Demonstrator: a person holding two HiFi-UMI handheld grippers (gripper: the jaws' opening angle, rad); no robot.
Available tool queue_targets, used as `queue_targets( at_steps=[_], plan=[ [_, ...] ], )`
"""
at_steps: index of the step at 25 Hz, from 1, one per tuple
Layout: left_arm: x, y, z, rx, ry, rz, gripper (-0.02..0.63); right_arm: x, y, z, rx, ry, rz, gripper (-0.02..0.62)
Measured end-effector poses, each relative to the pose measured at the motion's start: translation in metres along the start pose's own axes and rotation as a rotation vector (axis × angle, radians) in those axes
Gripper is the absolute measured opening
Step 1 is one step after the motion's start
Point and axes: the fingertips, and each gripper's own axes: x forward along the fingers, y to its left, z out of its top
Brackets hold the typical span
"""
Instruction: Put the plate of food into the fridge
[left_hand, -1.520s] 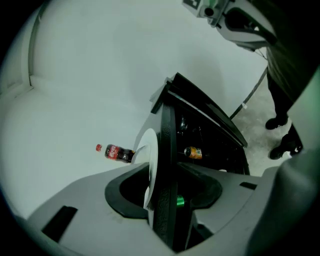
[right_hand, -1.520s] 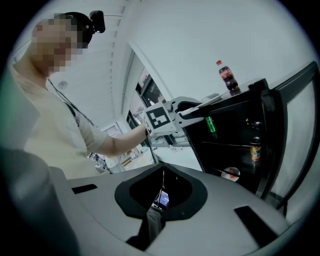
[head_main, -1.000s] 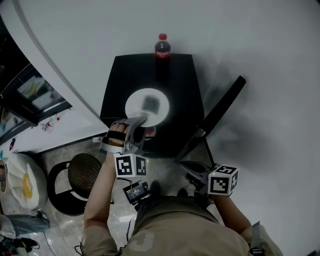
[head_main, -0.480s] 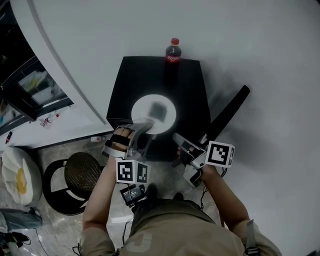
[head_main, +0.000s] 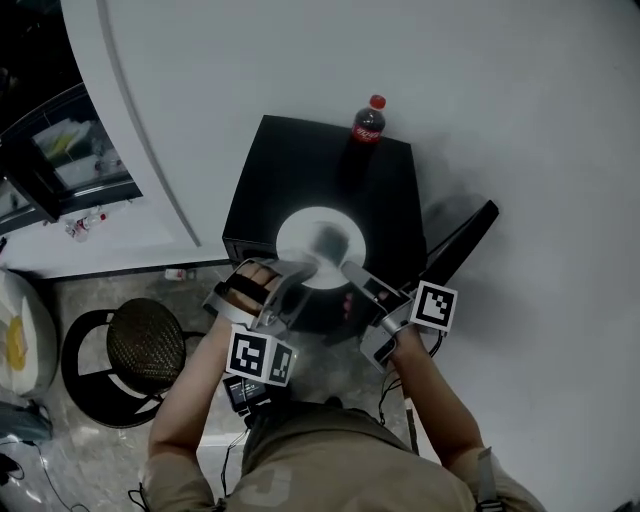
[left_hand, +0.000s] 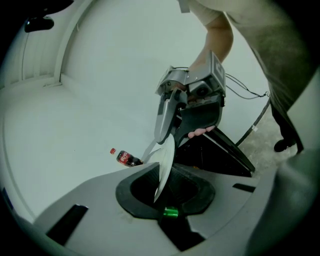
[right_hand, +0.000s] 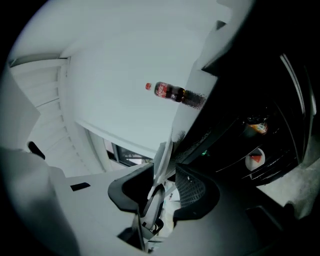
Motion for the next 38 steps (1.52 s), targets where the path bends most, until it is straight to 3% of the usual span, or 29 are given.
queue_targets(
  at_steps=[10, 19, 26, 38],
  plan=[
    [-0.006, -0.002, 0.004, 0.03, -0.044, -0.017, 0.054, 0.001, 0.003, -0.004, 0.112, -0.044, 0.012, 0.067],
    [-0.015, 0.0, 0.007, 0.007, -0.076, -0.002, 0.084, -0.002, 0.002, -0.013, 0.241, -0.099, 0.011, 0.044],
    [-0.024, -0.006, 0.007, -0.005, -0.082, 0.01, 0.098, -0.006, 0.002, -0.021, 0.263, -0.117, -0.021, 0.035],
    [-0.049, -0.028, 0.011, -0.098, -0.096, 0.043, 0.114, -0.022, -0.004, -0.045, 0.259, -0.116, -0.1, 0.029]
  ],
)
